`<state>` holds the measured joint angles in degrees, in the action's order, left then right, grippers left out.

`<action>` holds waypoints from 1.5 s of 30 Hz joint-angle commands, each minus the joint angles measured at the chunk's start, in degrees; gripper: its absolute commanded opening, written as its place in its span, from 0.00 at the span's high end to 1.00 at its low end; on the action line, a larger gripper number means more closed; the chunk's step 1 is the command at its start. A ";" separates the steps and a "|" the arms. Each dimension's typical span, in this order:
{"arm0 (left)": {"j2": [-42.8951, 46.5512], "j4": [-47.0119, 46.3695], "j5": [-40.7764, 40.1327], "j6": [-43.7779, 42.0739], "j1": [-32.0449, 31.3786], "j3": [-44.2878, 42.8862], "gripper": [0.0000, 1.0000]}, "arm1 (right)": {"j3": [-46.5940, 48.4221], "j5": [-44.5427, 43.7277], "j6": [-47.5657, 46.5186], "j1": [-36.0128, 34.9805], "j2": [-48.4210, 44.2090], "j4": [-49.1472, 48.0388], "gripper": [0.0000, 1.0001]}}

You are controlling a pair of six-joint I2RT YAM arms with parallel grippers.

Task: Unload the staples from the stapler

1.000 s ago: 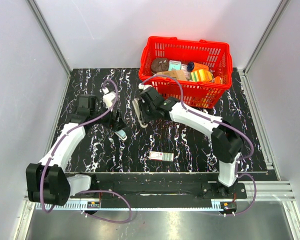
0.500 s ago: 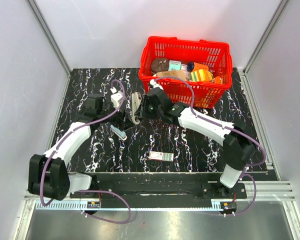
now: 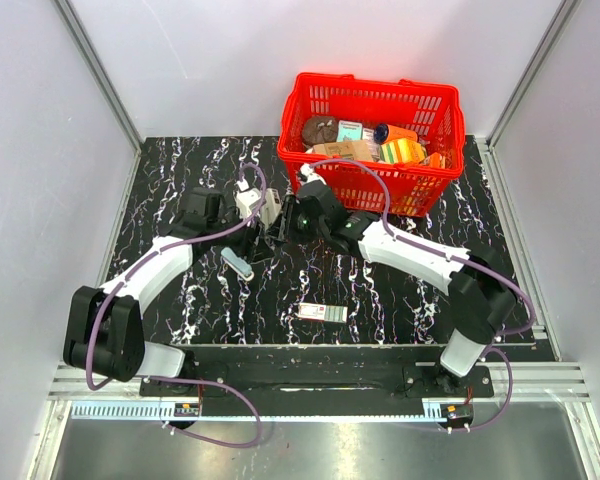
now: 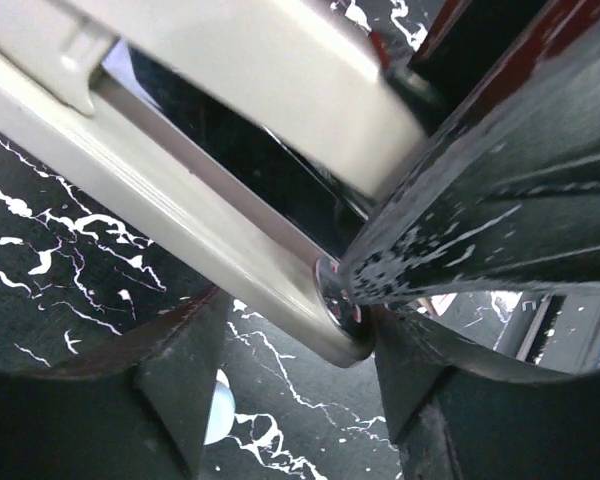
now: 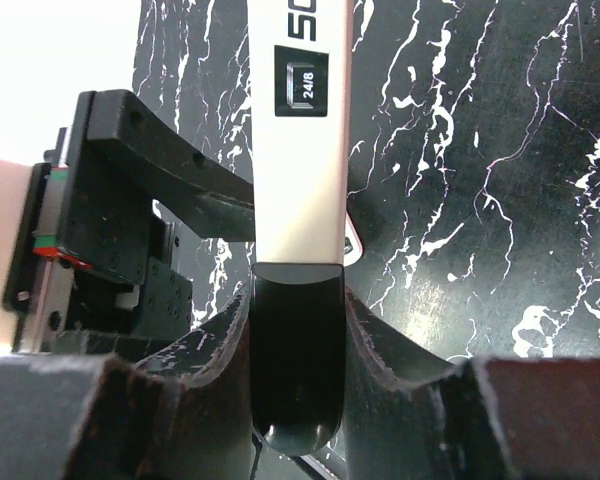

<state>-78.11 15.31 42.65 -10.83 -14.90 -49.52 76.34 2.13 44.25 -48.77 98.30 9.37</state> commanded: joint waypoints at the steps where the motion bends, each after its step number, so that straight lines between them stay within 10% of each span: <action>1: -0.47 -2.92 -2.48 -3.49 0.13 -2.34 0.42 | -0.57 3.14 0.14 -0.62 -6.10 -6.73 1.00; 26: -0.03 -5.99 -15.31 -15.36 0.48 -2.95 0.96 | -15.94 13.08 -18.84 -0.62 -12.51 -0.31 1.00; 45: -0.64 -28.66 -40.45 -35.21 -11.90 8.38 1.00 | -28.78 7.45 -23.42 -0.62 -20.60 -2.60 1.00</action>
<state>-80.99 0.95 13.74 -39.03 -24.58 -42.59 49.41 8.73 23.24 -48.45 81.30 3.51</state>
